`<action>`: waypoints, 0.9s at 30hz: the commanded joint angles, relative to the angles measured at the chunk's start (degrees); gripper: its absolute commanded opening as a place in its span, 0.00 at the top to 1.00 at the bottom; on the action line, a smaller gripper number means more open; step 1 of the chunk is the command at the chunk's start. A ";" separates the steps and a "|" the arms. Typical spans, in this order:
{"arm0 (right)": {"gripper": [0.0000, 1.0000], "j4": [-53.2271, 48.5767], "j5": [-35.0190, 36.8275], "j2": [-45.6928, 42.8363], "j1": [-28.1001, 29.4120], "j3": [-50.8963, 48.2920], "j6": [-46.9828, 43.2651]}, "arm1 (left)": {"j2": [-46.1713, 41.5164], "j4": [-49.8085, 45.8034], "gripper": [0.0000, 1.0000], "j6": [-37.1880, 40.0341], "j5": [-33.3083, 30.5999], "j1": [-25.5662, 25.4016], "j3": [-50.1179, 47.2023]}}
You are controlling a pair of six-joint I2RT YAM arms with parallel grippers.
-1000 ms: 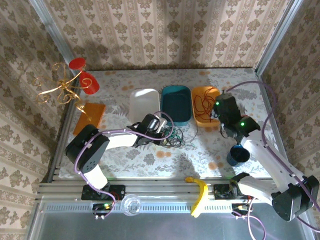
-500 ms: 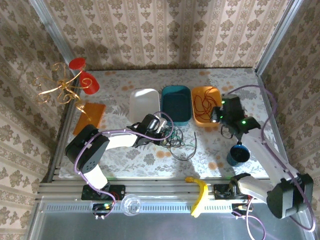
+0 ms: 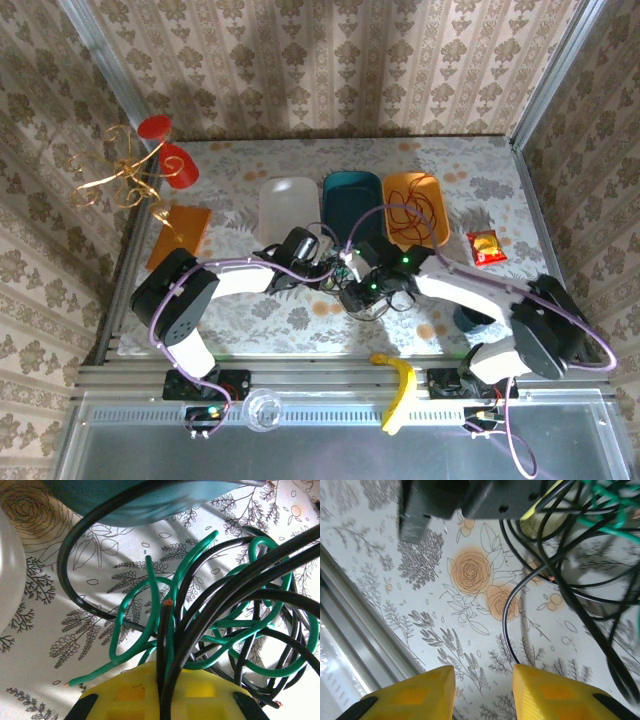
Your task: Untangle the cables
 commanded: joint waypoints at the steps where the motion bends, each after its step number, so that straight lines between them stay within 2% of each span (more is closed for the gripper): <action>1: 0.59 -0.40 -4.34 3.96 0.30 3.31 -4.28 | 1.84 -5.22 1.00 0.89 0.30 0.61 -0.81; 6: 0.53 1.21 -5.54 9.96 0.10 6.05 -5.41 | 0.90 -3.64 1.00 1.24 4.92 1.33 -1.16; 11: 0.52 2.83 -5.30 15.48 0.13 7.78 -5.55 | 0.81 -3.33 1.00 2.21 9.29 1.40 -0.40; 17: 0.53 6.63 -1.70 17.31 0.20 6.60 -4.01 | 0.63 -3.78 1.00 2.61 10.87 1.41 0.18; 25: 0.61 11.09 -1.30 19.91 0.32 6.70 -1.58 | 1.16 -3.70 1.00 2.91 12.47 1.41 0.79; 27: 0.66 11.64 -1.06 20.13 0.28 6.63 -1.59 | 1.16 -3.99 1.00 2.92 12.43 1.38 0.88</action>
